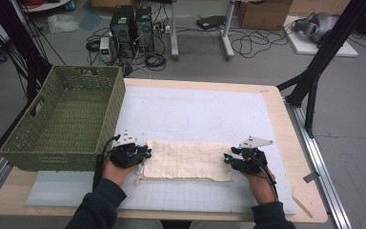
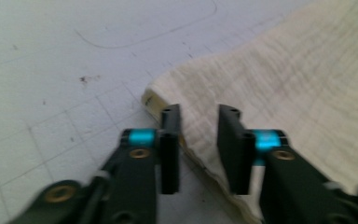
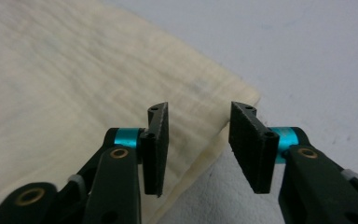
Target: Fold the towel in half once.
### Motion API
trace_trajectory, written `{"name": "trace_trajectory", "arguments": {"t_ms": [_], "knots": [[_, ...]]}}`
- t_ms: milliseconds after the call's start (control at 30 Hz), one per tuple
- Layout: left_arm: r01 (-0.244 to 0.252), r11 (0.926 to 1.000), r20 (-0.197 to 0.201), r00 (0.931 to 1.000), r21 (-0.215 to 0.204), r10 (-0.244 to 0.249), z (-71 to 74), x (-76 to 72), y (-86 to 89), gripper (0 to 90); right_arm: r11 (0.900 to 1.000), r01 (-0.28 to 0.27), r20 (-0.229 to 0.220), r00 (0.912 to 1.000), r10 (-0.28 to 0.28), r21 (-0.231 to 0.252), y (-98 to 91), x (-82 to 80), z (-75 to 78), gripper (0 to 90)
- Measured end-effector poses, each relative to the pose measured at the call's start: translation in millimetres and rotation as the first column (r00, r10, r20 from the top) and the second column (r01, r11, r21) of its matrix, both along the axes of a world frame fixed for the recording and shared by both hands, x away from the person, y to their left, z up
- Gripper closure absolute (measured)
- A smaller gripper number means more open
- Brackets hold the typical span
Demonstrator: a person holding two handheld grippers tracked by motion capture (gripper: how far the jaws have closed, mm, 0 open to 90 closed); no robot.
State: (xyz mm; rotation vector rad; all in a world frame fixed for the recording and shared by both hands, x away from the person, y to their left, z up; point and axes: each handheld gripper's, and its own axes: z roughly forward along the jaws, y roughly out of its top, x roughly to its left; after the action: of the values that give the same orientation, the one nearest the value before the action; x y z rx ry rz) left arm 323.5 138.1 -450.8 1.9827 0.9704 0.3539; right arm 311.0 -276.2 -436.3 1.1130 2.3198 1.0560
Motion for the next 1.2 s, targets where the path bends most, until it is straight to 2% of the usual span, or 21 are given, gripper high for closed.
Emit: {"name": "trace_trajectory", "arguments": {"t_ms": [67,100,167,233,367,433,467,533,600,667,733,833,867,933,1033,1100,1200], "knots": [[-0.022,0.9997,0.018,0.9996,0.015,0.021,0.7,-0.9,-0.6,87.4,0.9997,0.004,-0.039,0.9992,-0.005,-0.023,2.9,5.3,-6.1,65.1],[-0.035,0.9992,0.022,0.9991,0.02,0.035,1.3,-1.0,0.8,87.8,0.9999,0.0,-0.042,0.9991,0.0,-0.012,3.3,6.3,-7.3,69.8],[-0.066,0.9975,0.029,0.9975,0.026,0.065,2.5,-1.1,5.2,88.5,0.9995,-0.022,-0.036,0.9991,0.022,-0.02,4.1,5.9,-6.2,84.2],[-0.082,0.9965,0.023,0.9964,0.019,0.082,3.1,-1.4,8.2,88.6,0.9978,-0.032,-0.015,0.9994,0.031,-0.058,5.8,5.0,-5.8,87.0],[-0.079,0.9966,0.008,0.9968,0.022,0.079,2.7,-4.0,6.7,88.3,0.9937,0.012,-0.012,0.9998,-0.013,-0.111,8.4,2.9,-3.2,86.2],[-0.068,0.9975,-0.005,0.9977,0.019,0.068,5.1,-5.2,6.1,87.2,0.9891,0.024,-0.001,0.9997,-0.025,-0.145,10.4,1.4,-1.0,80.3],[-0.072,0.9974,-0.006,0.9974,0.01,0.072,6.9,-5.3,5.4,84.2,0.9895,0.031,0.001,0.9995,-0.031,-0.141,9.9,1.2,0.5,75.4],[-0.075,0.997,0.018,0.997,-0.022,0.075,11.3,-4.5,4.7,68.1,0.9939,0.039,0.024,0.9991,-0.036,-0.103,7.0,1.1,5.5,70.0],[-0.035,0.999,0.041,0.9985,-0.028,0.036,16.7,-1.4,2.8,65.6,0.9974,0.046,0.054,0.9976,-0.043,-0.055,4.0,3.3,11.0,64.4],[-0.027,0.9992,0.08,0.9964,-0.03,0.029,21.5,4.1,-1.6,65.2,0.9984,0.04,0.079,0.9962,-0.037,-0.039,3.1,8.6,14.6,66.0],[-0.017,0.9993,0.104,0.9943,-0.033,0.02,22.6,13.0,-7.3,65.9,0.9995,0.028,0.079,0.9965,-0.027,-0.013,6.5,15.8,14.2,69.0],[-0.021,0.9997,0.099,0.9949,0.015,0.019,18.2,27.0,-15.0,73.1,0.9994,0.006,0.053,0.9986,-0.008,0.033,16.7,28.2,8.0,68.6],[-0.017,0.9994,0.086,0.9962,0.031,0.014,16.2,30.9,-17.2,76.8,0.9991,0.006,0.05,0.9987,-0.008,0.042,20.0,31.8,5.5,66.5],[-0.018,0.9982,0.078,0.9969,0.058,0.013,10.4,35.7,-20.3,78.6,0.9988,0.004,0.034,0.9994,-0.006,0.05,25.0,37.8,-0.1,66.2],[-0.018,0.9959,0.043,0.999,0.089,0.014,2.8,38.9,-23.0,78.8,0.9998,0.003,0.008,1.0,-0.004,0.02,28.9,43.2,-8.2,66.9],[-0.019,0.994,0.052,0.9985,0.108,0.013,1.9,37.9,-24.4,79.2,0.9999,0.013,-0.005,0.9999,-0.013,0.001,28.3,43.1,-10.6,67.3],[-0.036,0.9895,0.061,0.9977,0.14,0.027,2.6,35.2,-24.7,85.9,0.9967,0.065,0.003,0.9979,-0.065,-0.048,22.9,41.3,-8.4,68.0]]}}
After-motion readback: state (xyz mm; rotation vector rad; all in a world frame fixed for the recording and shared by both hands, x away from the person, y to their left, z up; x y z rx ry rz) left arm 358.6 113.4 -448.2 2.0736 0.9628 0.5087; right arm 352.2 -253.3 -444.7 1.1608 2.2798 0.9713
